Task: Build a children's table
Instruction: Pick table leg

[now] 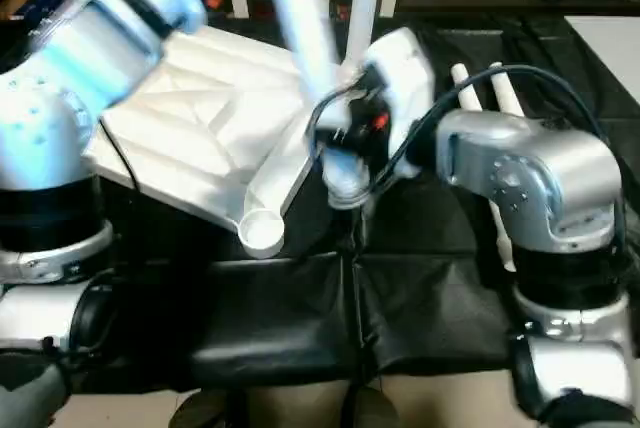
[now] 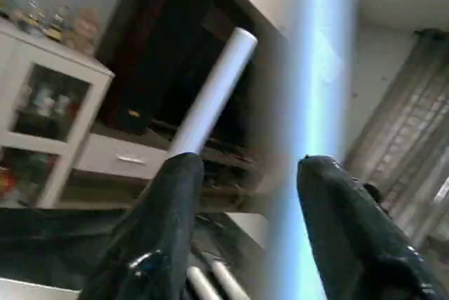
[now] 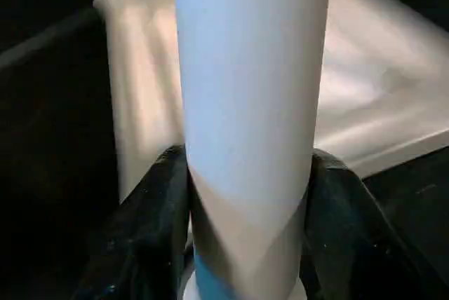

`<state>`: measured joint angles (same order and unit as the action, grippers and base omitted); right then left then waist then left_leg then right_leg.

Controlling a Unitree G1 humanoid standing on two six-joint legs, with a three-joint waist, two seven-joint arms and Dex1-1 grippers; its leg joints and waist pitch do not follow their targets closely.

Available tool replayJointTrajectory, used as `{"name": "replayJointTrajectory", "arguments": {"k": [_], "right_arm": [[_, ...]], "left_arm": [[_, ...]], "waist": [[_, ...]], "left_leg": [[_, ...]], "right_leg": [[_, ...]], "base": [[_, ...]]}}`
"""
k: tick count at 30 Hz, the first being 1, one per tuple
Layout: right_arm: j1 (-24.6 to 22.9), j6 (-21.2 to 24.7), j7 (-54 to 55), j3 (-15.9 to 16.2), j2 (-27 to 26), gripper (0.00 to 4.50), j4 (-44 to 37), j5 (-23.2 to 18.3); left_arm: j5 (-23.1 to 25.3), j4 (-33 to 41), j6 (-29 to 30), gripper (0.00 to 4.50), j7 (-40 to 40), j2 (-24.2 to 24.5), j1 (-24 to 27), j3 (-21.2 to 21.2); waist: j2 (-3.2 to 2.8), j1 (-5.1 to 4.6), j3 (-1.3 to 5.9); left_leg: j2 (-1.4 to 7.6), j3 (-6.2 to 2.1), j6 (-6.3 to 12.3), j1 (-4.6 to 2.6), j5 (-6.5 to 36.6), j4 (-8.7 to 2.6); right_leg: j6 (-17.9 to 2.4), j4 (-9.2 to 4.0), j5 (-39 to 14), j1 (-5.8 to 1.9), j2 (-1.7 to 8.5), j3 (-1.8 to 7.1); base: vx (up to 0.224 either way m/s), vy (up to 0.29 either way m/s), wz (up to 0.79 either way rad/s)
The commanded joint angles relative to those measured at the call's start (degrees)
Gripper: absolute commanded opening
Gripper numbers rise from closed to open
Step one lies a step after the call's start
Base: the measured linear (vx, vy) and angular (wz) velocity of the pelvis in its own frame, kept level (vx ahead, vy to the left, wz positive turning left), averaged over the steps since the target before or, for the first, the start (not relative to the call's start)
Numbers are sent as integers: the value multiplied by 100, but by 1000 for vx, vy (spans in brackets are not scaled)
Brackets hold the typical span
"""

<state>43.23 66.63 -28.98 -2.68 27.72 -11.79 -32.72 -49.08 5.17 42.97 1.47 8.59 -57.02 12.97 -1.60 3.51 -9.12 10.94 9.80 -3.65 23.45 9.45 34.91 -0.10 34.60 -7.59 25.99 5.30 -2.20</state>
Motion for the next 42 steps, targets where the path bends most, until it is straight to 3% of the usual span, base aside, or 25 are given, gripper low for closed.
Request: {"name": "replayJointTrajectory", "arguments": {"k": [1,2,3,7,8,9,10,12,14,15,16,17,18,19,22,27,28,30,32,33,34,36,37,40,42], "right_arm": [[-193,-330,97,-292,7,187,-207,79],[-343,-390,80,-368,15,187,-337,53],[-502,-440,60,-427,37,187,-468,36],[-1098,-756,-82,-555,121,187,-1036,22],[-1514,-1199,-117,-616,-14,187,-1461,37],[-1536,-1227,-115,-618,-26,187,-1483,39],[-1855,-1772,70,-572,-256,187,-1728,241],[-2055,-2126,340,-505,-459,187,-1801,468],[-2137,-2202,469,-546,-607,187,-1769,490],[-2213,-2390,573,-551,-715,187,-1657,593],[-2239,-2471,601,-544,-744,187,-1613,635],[-2280,-2663,677,-525,-819,187,-1487,739],[-2290,-2749,721,-510,-857,187,-1406,795],[-2296,-2798,739,-503,-881,187,-1369,823],[-2204,-3300,806,-360,-934,187,-1020,1150],[-2043,-3720,732,-210,-1017,187,-611,1327],[-2025,-3778,702,-171,-1025,187,-535,1355],[-1948,-4044,612,-30,-1001,187,-150,1521],[-1897,-4191,567,44,-973,187,84,1625],[-1889,-4212,561,54,-967,187,119,1641],[-1859,-4282,531,72,-951,187,239,1683],[-1820,-4392,480,81,-949,187,391,1728],[-1809,-4430,457,80,-948,187,434,1731],[-1768,-4491,322,71,-963,187,539,1619],[-1759,-4534,219,99,-964,187,577,1581]], "left_arm": [[139,204,-105,286,-61,168,197,165],[187,259,-158,286,-98,278,309,239],[315,307,-232,303,-139,422,423,265],[714,342,-368,316,-352,905,864,292],[1368,302,-604,316,-724,1474,1417,-141],[1411,299,-624,316,-749,1510,1453,-175],[1876,268,-949,316,-1135,1846,2004,-585],[1916,258,-1077,316,-1353,1838,2400,-720],[2095,187,-1285,316,-1434,1827,2608,-906],[2626,-40,-1815,316,-1552,1937,2776,-1382],[2853,-149,-2009,316,-1565,1988,2824,-1570],[3534,-468,-2516,316,-1669,2224,2869,-2152],[3804,-617,-2726,316,-1817,2348,2872,-2421],[3925,-686,-2818,316,-1909,2401,2870,-2525],[4216,-1193,-3033,316,-2113,2448,2741,-2651],[4897,-2098,-3532,316,-2216,2780,2408,-2873],[4985,-2240,-3633,316,-2206,2840,2355,-2891],[5244,-2559,-3885,316,-2402,3132,2256,-2993],[5309,-2645,-3988,316,-2627,3311,2241,-2991],[5287,-2645,-3993,316,-2690,3336,2246,-2976],[4996,-2568,-3973,316,-3129,3419,2308,-2823],[4559,-2505,-4156,316,-3946,3597,2428,-2619],[4359,-2469,-4192,316,-4287,3675,2481,-2547],[3822,-2443,-4201,316,-5246,3871,2535,-2445],[3784,-2526,-4258,316,-5541,3912,2494,-2514]], "waist": [[57,19,617],[24,29,620],[47,22,624],[20,22,618],[13,7,614],[12,-4,600],[-2,-1,590],[-18,-40,568],[-55,-43,555],[-39,-25,545],[-60,-21,527],[-58,-26,526],[-45,-29,518],[-81,-53,516],[-65,-81,523],[-70,-147,533],[-99,-160,530],[-93,-155,544],[-96,-178,550],[-98,-170,549],[-72,-153,556],[-84,-139,548],[-52,-127,551],[-64,-113,528],[-70,-100,511]], "left_leg": [[13,36,260,-105,228,-304],[16,37,260,-112,256,-302],[17,33,278,-107,261,-309],[30,21,206,-126,385,-332],[31,17,177,-132,417,-340],[52,13,178,-121,512,-359],[55,5,148,-143,619,-370],[50,26,7,-166,851,-398],[63,26,-108,-200,1046,-423],[61,24,-108,-221,1232,-435],[63,22,-136,-235,1428,-455],[61,20,-165,-232,1499,-459],[53,-8,-167,-208,1592,-485],[45,-21,-244,-190,1627,-501],[29,-17,-352,-172,1548,-489],[6,-25,-257,-153,1450,-476],[9,-31,-252,-148,1389,-473],[25,-22,-208,-175,1271,-458],[15,-29,-195,-132,1146,-453],[29,-16,-168,-170,1109,-450],[34,-14,-140,-171,999,-454],[36,10,-108,-185,964,-456],[39,17,-71,-189,952,-458],[55,39,3,-215,1039,-476],[71,40,-19,-222,1202,-487]], "right_leg": [[-1356,-245,-650,-472,86,127],[-1335,-258,-650,-465,88,127],[-1279,-260,-600,-479,81,124],[-1140,-280,-774,-467,85,118],[-1114,-276,-849,-453,79,114],[-932,-298,-1082,-439,105,115],[-820,-346,-1321,-392,114,115],[-689,-366,-1708,-353,102,121],[-803,-378,-1736,-312,89,130],[-776,-417,-1841,-286,79,135],[-690,-435,-1969,-267,74,142],[-649,-427,-2010,-276,75,145],[-464,-454,-2157,-286,81,145],[-404,-439,-2218,-304,102,149],[-533,-397,-1999,-312,107,160],[-630,-375,-1757,-337,103,158],[-704,-353,-1599,-349,110,158],[-868,-338,-1259,-340,109,159],[-1000,-283,-1043,-390,119,155],[-1089,-285,-947,-367,114,163],[-1221,-251,-809,-382,131,168],[-1371,-245,-704,-356,123,169],[-1426,-224,-626,-371,126,173],[-1472,-237,-764,-350,140,176],[-1437,-254,-955,-350,149,181]], "base": [[0,0,0],[0,0,0],[0,0,0],[0,0,0],[0,0,0],[0,0,0],[0,0,0],[0,0,0],[0,0,0],[0,0,0],[0,0,0],[0,0,0],[0,0,0],[0,0,0],[0,0,0],[0,0,0],[0,0,0],[0,0,0],[0,0,0],[0,0,0],[0,0,0],[0,0,0],[0,0,0],[0,0,0],[0,0,0]]}}
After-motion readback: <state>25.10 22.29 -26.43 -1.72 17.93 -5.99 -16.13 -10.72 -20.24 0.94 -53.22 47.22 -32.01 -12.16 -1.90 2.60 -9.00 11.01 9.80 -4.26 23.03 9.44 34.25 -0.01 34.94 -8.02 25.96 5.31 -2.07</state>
